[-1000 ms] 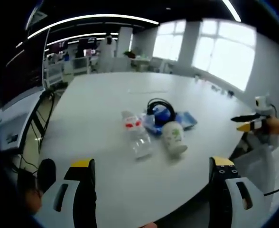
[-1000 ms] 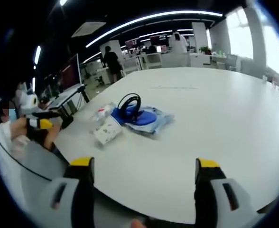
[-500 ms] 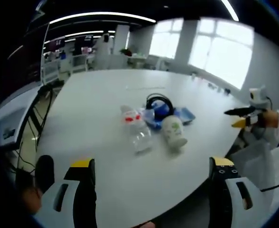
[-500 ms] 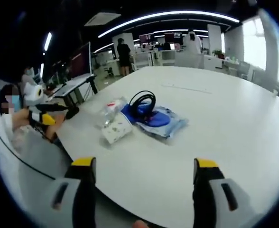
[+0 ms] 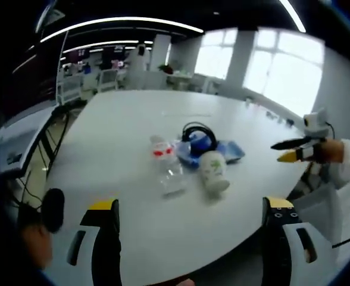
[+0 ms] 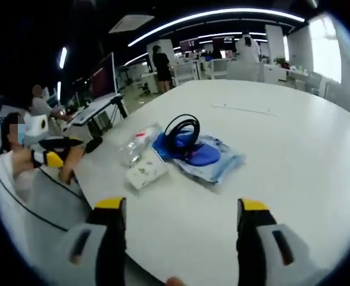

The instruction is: Arrange the tabletop items into an orderly group along one side of the table until the central work area is clear of visible clutter.

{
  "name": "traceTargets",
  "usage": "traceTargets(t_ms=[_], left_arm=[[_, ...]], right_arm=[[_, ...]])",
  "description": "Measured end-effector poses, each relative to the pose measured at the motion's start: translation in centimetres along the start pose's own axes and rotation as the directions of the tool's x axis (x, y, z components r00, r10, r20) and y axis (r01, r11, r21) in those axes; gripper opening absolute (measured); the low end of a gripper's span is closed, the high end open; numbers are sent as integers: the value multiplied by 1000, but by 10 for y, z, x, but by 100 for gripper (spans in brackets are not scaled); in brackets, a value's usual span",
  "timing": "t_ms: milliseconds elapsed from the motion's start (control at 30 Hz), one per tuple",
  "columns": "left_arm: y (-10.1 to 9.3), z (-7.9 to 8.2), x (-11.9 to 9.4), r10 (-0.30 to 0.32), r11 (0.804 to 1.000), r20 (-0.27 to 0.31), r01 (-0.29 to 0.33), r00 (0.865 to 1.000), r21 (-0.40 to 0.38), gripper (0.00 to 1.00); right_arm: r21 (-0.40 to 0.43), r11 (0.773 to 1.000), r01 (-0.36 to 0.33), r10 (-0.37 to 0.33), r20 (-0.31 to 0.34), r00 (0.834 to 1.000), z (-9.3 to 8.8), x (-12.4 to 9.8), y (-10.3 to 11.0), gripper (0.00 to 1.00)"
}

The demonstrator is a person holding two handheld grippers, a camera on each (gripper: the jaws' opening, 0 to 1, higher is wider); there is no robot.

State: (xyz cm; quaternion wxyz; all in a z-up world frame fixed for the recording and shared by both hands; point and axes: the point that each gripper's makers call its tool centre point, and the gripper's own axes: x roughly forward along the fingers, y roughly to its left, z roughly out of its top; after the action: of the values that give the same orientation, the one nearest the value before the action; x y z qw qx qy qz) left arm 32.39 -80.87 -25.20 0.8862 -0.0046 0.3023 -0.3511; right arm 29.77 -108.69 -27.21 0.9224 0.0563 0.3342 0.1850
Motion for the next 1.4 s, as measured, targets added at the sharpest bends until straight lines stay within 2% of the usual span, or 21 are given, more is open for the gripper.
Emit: traceTargets(t_ms=[133, 300, 500, 633, 767, 900, 1400], left_arm=[[-7, -3, 0, 18, 1000, 5, -18, 1000, -20, 97], [-7, -4, -3, 45, 999, 2, -45, 999, -27, 97], [-8, 1, -10, 97, 995, 61, -96, 993, -23, 97], [-13, 1, -10, 99, 995, 85, -98, 991, -22, 97], [-13, -6, -10, 117, 993, 69, -116, 991, -16, 97], [-12, -4, -17, 139, 990, 87, -135, 987, -46, 97], [-26, -8, -31, 180, 983, 93, -175, 979, -64, 97]], right_arm=[[24, 1000, -20, 20, 0, 1000, 4, 9, -6, 70], [25, 999, -39, 39, -3, 999, 9, 20, -8, 67], [24, 998, -63, 63, -9, 998, 17, 35, -12, 64], [32, 997, -74, 74, -3, 997, 27, 40, -15, 62], [22, 997, -76, 76, -5, 997, 36, 46, -19, 59], [41, 996, -82, 82, -11, 997, 44, 58, -22, 56], [82, 989, -120, 125, -51, 991, 57, 102, -21, 51]])
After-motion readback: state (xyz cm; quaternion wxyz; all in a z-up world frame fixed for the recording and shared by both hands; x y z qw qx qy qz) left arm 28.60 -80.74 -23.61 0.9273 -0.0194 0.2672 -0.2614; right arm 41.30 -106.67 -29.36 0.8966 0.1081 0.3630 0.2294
